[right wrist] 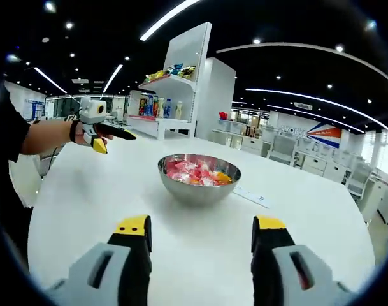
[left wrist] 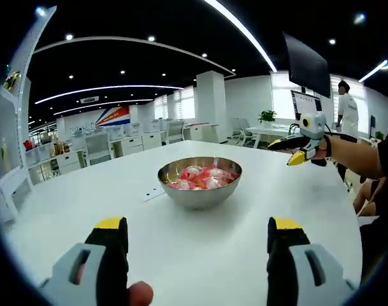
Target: Pick up the marshmallows scattered on the table and place them into the bowl on the table
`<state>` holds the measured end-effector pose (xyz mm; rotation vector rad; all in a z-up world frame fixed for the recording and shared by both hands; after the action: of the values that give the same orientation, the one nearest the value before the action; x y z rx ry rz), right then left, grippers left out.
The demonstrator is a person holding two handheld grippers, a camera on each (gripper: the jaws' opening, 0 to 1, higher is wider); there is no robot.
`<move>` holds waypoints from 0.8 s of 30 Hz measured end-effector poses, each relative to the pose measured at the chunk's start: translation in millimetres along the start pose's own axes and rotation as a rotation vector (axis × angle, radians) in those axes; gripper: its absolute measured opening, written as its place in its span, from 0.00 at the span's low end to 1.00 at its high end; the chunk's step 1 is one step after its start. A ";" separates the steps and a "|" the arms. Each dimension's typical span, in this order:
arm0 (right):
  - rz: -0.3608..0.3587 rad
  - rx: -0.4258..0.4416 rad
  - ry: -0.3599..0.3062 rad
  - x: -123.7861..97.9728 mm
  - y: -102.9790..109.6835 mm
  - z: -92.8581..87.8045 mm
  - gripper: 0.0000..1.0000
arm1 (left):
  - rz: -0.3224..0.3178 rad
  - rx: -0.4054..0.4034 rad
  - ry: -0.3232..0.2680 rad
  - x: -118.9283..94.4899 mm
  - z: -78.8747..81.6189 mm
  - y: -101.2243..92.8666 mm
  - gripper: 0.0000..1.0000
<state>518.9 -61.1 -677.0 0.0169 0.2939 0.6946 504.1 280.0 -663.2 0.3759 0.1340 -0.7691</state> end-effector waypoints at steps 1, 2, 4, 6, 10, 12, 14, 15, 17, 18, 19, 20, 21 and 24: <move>-0.015 0.008 0.002 -5.6 3.0 -2.1 0.57 | 0.005 -0.009 0.007 -5.5 -0.7 -3.4 0.90; -0.025 0.015 0.002 -10.6 6.0 -3.9 0.57 | 0.015 -0.014 0.014 -10.4 -1.8 -6.4 0.90; -0.030 0.019 -0.004 -19.3 11.0 -8.1 0.56 | 0.041 -0.023 0.034 -20.1 -5.0 -11.8 0.90; -0.045 0.018 -0.002 -29.3 17.3 -12.4 0.54 | 0.071 -0.008 0.060 -31.2 -9.1 -16.8 0.90; -0.076 0.029 -0.018 -49.3 19.9 -16.3 0.51 | 0.097 0.002 0.044 -54.5 -7.7 -29.1 0.90; -0.093 0.036 -0.023 -61.3 26.7 -19.3 0.48 | 0.107 -0.028 0.033 -66.2 -5.6 -35.5 0.89; -0.103 0.031 -0.023 -73.8 36.0 -21.6 0.46 | 0.125 -0.039 0.024 -77.8 -2.9 -40.8 0.88; -0.102 0.025 -0.025 -80.5 40.9 -22.2 0.45 | 0.133 -0.039 0.024 -82.9 -2.4 -43.3 0.87; -0.088 0.012 -0.056 -93.0 49.3 -19.9 0.45 | 0.165 -0.024 0.069 -94.0 -7.9 -44.8 0.82; -0.094 0.010 -0.068 -98.5 49.8 -19.1 0.45 | 0.189 -0.023 0.082 -98.7 -9.8 -44.7 0.81; -0.099 0.004 -0.085 -104.5 53.5 -17.8 0.45 | 0.201 -0.027 0.076 -102.3 -9.5 -46.2 0.82; -0.103 0.002 -0.096 -110.5 57.4 -17.3 0.45 | 0.212 -0.038 0.059 -106.6 -8.0 -47.8 0.82; -0.108 0.005 -0.107 -115.0 60.2 -16.8 0.45 | 0.215 -0.064 0.039 -110.6 -6.3 -51.1 0.82; -0.123 0.018 -0.130 -128.5 70.6 -16.8 0.44 | 0.213 -0.107 0.013 -123.4 -4.8 -65.2 0.82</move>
<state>376.2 -89.4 -651.6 0.0606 0.1744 0.5662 370.4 319.5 -654.7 0.2885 0.1446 -0.5473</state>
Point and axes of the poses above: the point that each gripper's makers call its tool centre point, and the gripper's own axes: x roughly forward along the fingers, y roughly to its left, z roughly out of its top, the point moved 3 cm from there along -x, roughly backward along the fingers, and after that the axes turned 15 degrees about x, right-handed, at the moved point
